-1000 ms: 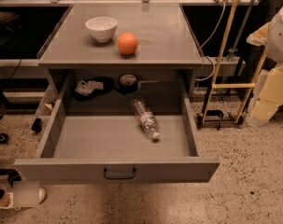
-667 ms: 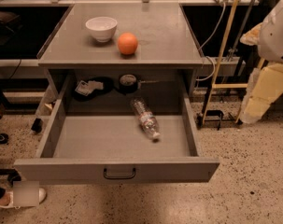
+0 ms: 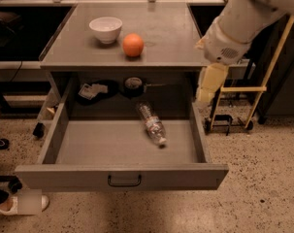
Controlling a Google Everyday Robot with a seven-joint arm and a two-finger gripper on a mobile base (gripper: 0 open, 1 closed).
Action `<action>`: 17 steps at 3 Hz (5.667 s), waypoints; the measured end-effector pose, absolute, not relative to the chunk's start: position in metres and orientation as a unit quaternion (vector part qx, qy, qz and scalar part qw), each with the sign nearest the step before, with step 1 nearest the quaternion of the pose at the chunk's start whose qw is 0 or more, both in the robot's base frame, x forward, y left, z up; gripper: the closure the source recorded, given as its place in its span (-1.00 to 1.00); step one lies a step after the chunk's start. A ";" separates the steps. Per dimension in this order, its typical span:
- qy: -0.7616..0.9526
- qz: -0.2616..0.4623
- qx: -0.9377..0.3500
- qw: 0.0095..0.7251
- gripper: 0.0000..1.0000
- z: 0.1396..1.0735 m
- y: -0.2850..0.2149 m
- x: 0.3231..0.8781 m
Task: Pick water bottle from top drawer and place on counter
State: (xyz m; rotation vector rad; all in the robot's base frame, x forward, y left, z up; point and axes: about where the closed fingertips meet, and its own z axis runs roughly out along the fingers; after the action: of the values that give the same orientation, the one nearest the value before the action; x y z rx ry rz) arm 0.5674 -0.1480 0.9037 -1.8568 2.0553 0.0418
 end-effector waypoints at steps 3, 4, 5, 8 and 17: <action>0.730 0.061 -0.656 0.181 -1.00 0.821 -0.130 0.620; 0.752 0.111 -0.621 0.191 -1.00 0.797 -0.110 0.645; 0.798 0.200 -0.538 0.183 -1.00 0.741 -0.061 0.699; 0.857 0.188 -0.446 0.179 -1.00 0.691 -0.051 0.681; 0.902 0.241 -0.309 0.182 0.67 0.633 -0.033 0.676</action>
Offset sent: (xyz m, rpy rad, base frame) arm 0.0660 0.0097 -0.1247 0.0640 0.1135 -0.0183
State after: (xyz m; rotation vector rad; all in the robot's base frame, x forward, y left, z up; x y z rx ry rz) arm 0.6757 -0.0334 0.6330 -0.8727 2.5461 0.6808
